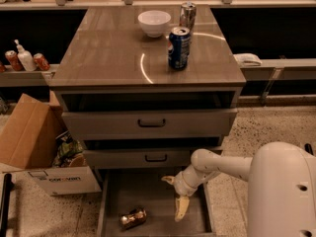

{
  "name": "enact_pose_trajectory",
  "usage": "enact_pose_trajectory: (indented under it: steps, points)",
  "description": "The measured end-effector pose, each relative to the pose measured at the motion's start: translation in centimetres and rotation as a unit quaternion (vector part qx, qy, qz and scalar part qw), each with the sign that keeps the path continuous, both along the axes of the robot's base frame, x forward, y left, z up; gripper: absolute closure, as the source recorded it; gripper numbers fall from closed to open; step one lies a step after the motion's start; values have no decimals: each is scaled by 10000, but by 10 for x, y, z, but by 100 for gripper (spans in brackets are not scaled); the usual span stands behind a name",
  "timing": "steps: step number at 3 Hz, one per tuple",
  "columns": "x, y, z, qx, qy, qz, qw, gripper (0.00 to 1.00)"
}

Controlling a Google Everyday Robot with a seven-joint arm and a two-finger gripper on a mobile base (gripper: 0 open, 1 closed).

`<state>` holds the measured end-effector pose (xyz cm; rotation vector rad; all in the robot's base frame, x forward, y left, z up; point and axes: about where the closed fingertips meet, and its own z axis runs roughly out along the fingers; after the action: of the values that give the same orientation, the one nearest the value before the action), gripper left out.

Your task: Pick orange can from bottom drawer and place on counter

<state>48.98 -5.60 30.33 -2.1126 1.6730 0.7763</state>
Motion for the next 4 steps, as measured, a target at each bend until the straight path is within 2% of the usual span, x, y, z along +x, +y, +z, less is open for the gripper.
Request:
enact_pose_trajectory:
  steps: [2,4]
  points:
    - [20,25,-37,309,-489,-19,9983,0]
    - [25,55,-65,318,-890,-39,9955,0]
